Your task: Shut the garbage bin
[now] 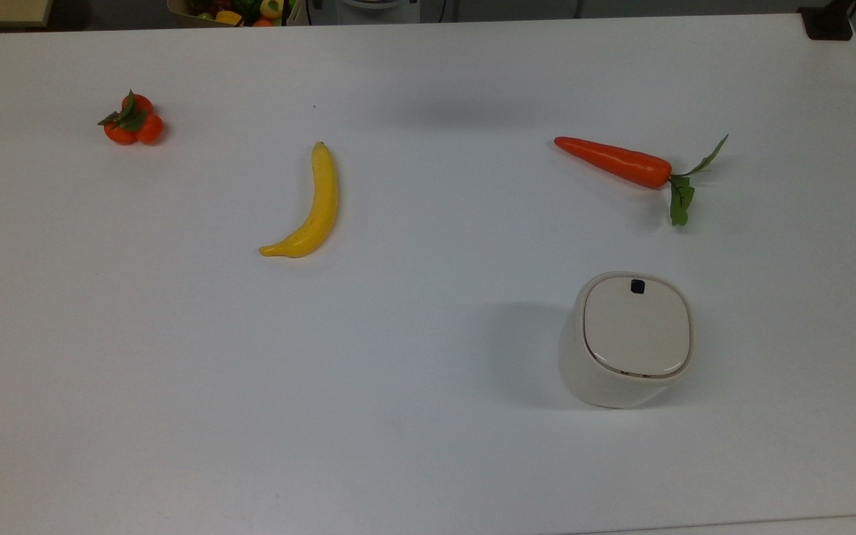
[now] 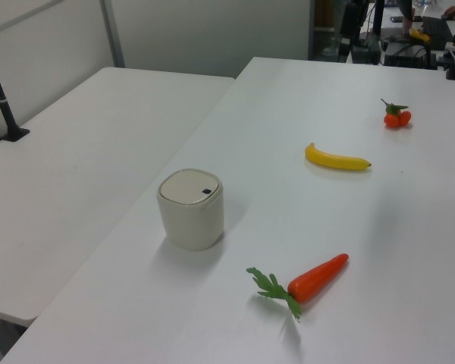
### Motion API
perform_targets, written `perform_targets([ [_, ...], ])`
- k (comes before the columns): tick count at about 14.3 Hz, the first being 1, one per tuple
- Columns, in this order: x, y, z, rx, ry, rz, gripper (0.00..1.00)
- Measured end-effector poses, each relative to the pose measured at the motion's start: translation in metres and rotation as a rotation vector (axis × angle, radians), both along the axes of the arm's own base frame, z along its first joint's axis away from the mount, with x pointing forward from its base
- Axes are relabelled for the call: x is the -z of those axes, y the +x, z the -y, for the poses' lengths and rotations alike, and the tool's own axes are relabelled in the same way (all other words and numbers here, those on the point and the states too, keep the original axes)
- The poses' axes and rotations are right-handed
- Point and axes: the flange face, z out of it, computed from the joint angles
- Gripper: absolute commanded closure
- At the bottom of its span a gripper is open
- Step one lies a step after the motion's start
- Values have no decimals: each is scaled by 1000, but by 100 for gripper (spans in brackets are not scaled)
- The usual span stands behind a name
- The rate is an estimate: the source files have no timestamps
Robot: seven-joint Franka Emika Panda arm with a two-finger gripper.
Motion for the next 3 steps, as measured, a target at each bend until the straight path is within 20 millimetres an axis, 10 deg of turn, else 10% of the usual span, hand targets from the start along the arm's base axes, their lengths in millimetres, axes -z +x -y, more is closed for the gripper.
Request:
perform_targets([
  [3,0,0,3,-9,-1,3,0],
])
